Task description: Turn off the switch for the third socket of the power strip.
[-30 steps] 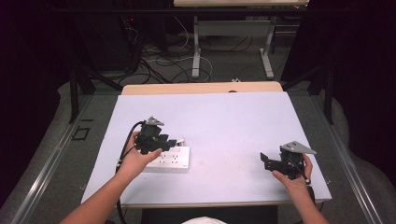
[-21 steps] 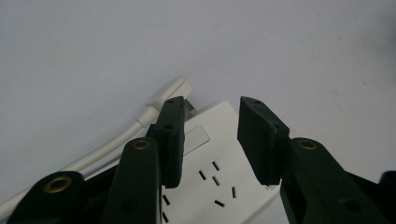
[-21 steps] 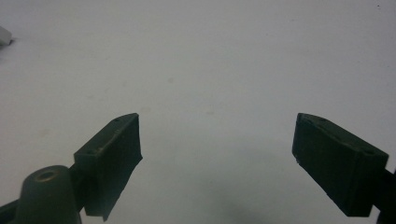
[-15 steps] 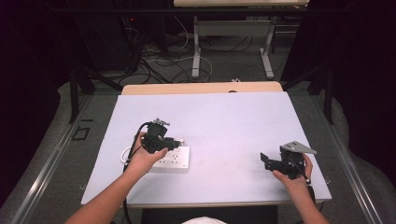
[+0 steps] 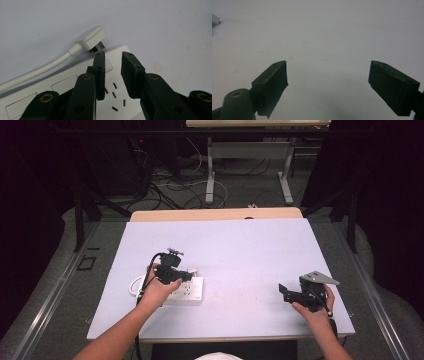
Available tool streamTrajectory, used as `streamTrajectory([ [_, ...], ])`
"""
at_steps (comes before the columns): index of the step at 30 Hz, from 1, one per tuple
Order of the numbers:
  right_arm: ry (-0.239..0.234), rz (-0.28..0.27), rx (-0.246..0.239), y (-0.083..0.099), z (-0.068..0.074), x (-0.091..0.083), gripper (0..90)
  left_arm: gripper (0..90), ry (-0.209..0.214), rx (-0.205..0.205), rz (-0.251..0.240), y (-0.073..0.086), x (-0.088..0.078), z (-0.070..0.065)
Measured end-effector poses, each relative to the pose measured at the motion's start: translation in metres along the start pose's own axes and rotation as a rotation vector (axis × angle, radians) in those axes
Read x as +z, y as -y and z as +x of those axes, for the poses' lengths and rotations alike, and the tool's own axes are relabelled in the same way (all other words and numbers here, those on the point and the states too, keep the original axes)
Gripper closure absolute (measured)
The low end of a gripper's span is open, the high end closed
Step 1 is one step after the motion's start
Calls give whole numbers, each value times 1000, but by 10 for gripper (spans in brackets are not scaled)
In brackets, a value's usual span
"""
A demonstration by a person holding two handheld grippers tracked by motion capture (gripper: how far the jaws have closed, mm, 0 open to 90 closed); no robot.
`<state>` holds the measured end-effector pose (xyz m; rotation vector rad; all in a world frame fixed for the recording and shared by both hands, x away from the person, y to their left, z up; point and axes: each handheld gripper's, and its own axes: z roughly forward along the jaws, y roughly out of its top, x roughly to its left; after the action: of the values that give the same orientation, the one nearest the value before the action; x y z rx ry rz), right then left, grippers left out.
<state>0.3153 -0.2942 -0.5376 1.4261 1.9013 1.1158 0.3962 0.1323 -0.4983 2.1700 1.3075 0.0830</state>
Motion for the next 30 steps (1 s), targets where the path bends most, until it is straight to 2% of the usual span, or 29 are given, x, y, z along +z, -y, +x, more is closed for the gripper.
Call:
streamTrajectory([
  [1,-1,-1,-3,0,0,0,149,751,3,-18,-2,0,2,0],
  [5,1,-6,8,0,0,1,149,778,4,-45,9,-1,5,1],
  [13,-7,-3,3,0,-1,1,149,821,9,-74,17,-1,12,2],
  [30,-6,-1,7,0,-1,1,150,857,14,-81,39,-3,22,-1],
])
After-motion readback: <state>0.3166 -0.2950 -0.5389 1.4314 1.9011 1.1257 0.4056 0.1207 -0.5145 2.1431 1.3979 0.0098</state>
